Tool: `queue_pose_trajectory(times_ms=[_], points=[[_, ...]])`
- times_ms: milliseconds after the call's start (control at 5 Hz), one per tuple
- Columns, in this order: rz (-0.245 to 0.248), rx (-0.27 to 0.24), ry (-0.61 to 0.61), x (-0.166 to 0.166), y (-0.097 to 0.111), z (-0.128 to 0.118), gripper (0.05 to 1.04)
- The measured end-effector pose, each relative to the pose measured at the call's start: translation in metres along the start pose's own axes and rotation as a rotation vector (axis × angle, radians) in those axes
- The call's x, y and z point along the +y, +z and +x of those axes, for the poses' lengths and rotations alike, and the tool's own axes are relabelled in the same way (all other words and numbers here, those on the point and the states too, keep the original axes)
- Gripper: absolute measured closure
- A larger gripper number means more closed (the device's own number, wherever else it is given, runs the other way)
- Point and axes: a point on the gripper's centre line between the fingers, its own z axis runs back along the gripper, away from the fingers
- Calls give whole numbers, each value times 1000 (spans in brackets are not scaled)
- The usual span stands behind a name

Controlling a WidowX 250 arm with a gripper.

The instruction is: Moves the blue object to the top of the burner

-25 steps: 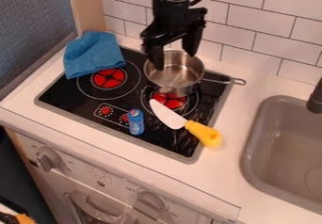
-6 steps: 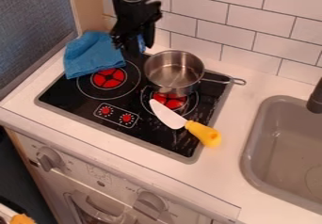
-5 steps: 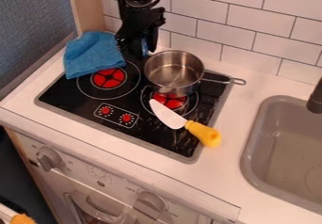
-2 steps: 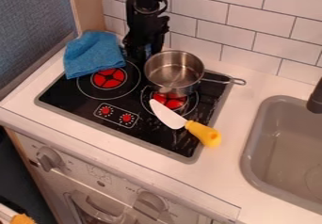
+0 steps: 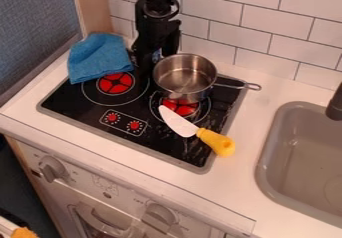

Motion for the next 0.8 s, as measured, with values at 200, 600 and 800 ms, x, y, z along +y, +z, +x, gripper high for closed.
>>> queue_pose_trajectory(times_ms=[200,600,800], points=[[-15,4,2,2,8,-1,83],[-131,-18,11,-10,57,5,83],[-185,-19,-2,-11,79,0,83]])
